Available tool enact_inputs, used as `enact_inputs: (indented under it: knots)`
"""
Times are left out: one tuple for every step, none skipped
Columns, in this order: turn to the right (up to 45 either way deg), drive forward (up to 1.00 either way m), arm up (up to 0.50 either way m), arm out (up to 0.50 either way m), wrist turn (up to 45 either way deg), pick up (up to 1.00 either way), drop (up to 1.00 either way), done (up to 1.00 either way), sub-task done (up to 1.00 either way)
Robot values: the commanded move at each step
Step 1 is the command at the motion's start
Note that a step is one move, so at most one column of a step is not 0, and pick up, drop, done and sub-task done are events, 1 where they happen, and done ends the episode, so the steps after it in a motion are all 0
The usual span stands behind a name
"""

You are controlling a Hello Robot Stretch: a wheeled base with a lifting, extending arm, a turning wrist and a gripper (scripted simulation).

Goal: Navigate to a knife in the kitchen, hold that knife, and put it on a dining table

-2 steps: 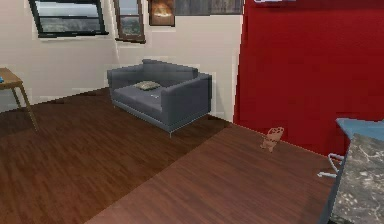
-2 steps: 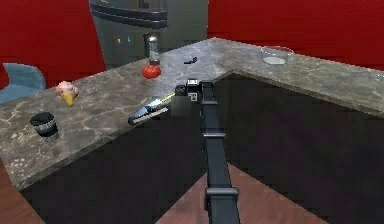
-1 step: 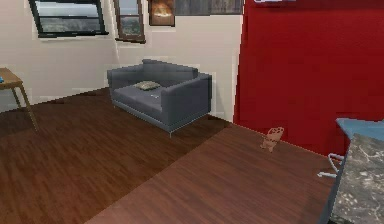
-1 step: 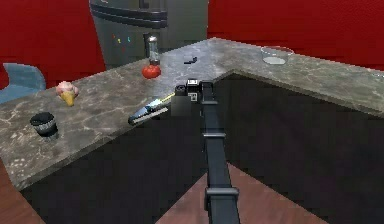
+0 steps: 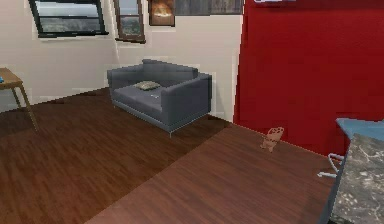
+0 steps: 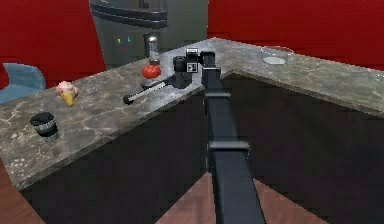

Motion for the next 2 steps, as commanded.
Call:
enact_inputs:
  knots:
    - [0.0, 0.00, 0.06, 0.00, 0.0, 0.00, 0.00, 0.00, 0.00]
    - [0.0, 0.00, 0.00, 0.00, -45.0, 0.00, 0.00, 0.00, 0.00]
